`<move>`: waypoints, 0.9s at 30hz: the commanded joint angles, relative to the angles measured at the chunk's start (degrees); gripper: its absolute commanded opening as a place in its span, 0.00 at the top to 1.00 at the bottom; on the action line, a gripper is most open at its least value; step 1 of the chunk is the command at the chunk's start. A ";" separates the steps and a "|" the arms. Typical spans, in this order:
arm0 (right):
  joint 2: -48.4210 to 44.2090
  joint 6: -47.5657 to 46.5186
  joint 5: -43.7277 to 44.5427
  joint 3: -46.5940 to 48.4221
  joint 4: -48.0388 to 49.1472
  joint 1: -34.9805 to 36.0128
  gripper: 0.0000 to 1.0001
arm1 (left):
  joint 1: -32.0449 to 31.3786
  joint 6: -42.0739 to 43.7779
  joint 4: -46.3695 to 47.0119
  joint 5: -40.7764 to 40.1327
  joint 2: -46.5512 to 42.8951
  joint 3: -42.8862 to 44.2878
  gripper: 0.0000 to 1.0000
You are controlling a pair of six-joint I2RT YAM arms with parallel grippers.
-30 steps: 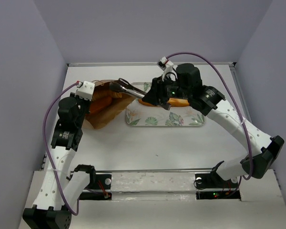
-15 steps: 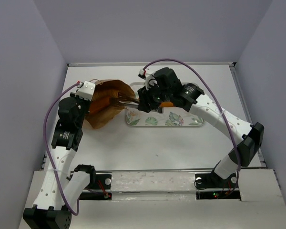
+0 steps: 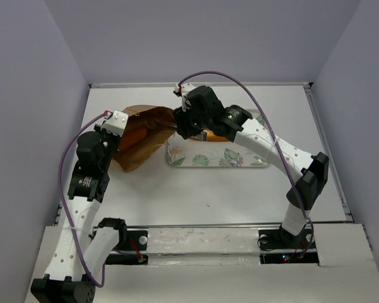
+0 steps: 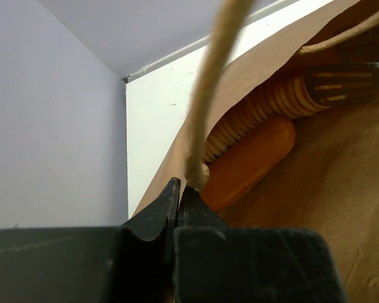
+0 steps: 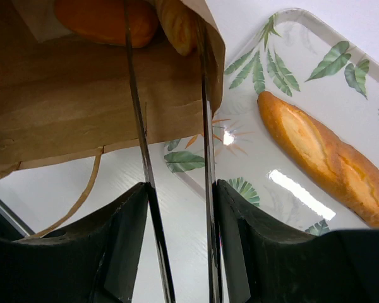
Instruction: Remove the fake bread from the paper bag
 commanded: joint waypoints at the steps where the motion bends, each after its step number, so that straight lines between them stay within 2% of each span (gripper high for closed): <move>1: 0.81 1.13 6.73 3.77 0.31 0.62 0.48 | -0.15 -0.12 2.41 1.39 -0.85 -0.03 1.00; 6: 3.44 1.30 7.00 4.47 -0.04 1.67 0.47 | -0.24 -1.80 2.41 5.16 -0.49 1.46 1.00; 19: 9.60 1.48 9.19 7.90 1.19 1.67 0.46 | -0.24 -4.96 2.50 8.68 -1.19 2.78 1.00; 27: 9.78 3.06 15.78 10.28 0.40 2.72 0.46 | -0.24 -6.98 3.02 7.28 -0.85 3.13 1.00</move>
